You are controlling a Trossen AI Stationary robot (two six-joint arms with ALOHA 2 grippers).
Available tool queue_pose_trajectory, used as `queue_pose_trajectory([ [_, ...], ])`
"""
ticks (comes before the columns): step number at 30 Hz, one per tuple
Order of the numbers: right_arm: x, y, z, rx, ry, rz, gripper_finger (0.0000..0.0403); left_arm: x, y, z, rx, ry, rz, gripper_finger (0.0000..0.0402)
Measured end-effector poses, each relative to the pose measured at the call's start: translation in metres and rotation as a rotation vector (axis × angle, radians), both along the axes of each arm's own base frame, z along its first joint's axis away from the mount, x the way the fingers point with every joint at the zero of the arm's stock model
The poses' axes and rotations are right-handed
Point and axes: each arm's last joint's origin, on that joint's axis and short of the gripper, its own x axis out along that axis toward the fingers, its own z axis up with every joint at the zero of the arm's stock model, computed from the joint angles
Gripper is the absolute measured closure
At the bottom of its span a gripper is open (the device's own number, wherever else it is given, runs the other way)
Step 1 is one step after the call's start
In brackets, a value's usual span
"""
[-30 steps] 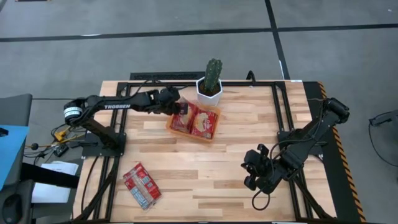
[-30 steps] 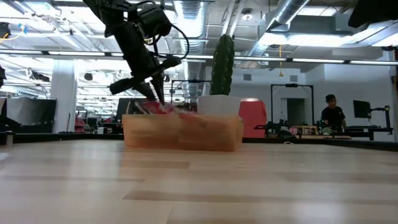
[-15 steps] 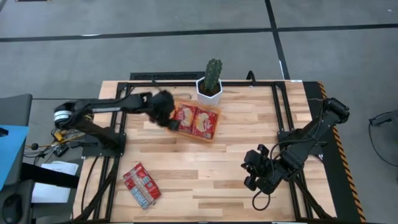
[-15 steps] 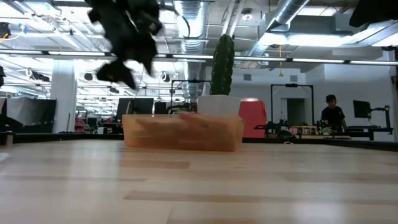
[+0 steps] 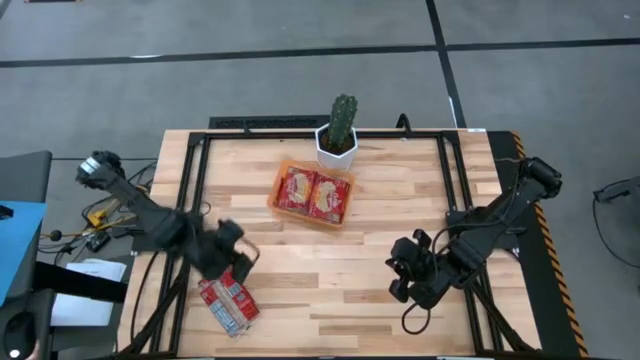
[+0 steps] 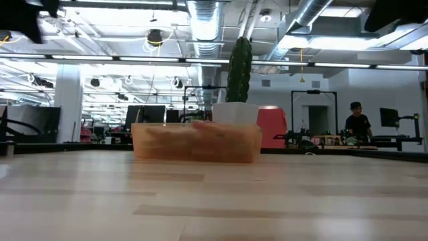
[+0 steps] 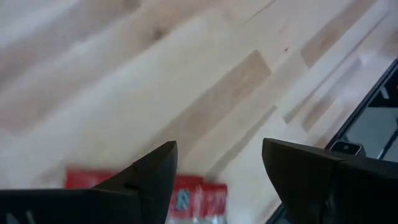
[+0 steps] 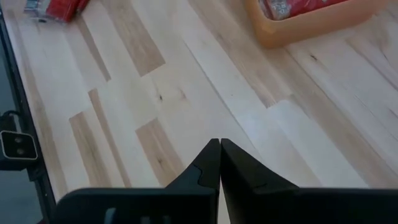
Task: Sort popcorn bags into baskets
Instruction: Move the popcorn bags from the bottom left to the center table
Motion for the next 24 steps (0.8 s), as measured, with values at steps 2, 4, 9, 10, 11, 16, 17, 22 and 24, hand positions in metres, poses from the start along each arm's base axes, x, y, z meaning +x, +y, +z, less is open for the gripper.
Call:
queue_pose_trajectory([
  [2,0.001,-0.001,0.0,0.003,0.002,-0.004,0.0364,-0.004,-0.017,-0.008,-0.036,0.027,0.027,0.0178],
  [4,0.002,-0.002,0.0,0.005,0.001,-0.008,0.0364,-0.007,-0.034,-0.018,-0.065,0.069,0.056,0.0178],
  [9,0.003,-0.003,0.0,0.006,0.002,-0.015,0.0363,-0.014,-0.071,-0.051,-0.118,0.195,0.174,0.0178],
  [10,0.003,-0.003,0.0,0.008,0.003,-0.017,0.0363,-0.015,-0.079,-0.058,-0.133,0.226,0.189,0.0178],
  [11,0.003,-0.003,0.0,0.009,0.003,-0.018,0.0362,-0.017,-0.086,-0.065,-0.149,0.258,0.199,0.0178],
  [16,0.003,-0.003,0.0,0.02,-0.001,-0.029,0.0364,-0.034,-0.117,-0.092,-0.195,0.42,0.187,0.0178],
  [17,0.003,-0.003,0.0,0.02,0.0,-0.029,0.0364,-0.038,-0.121,-0.095,-0.205,0.45,0.188,0.0178],
  [22,0.003,-0.004,0.0,0.019,0.001,-0.029,0.0362,-0.048,-0.136,-0.107,-0.204,0.537,0.161,0.0178],
  [24,0.003,-0.004,0.0,0.018,0.002,-0.029,0.0362,-0.048,-0.137,-0.109,-0.191,0.537,0.144,0.0178],
])
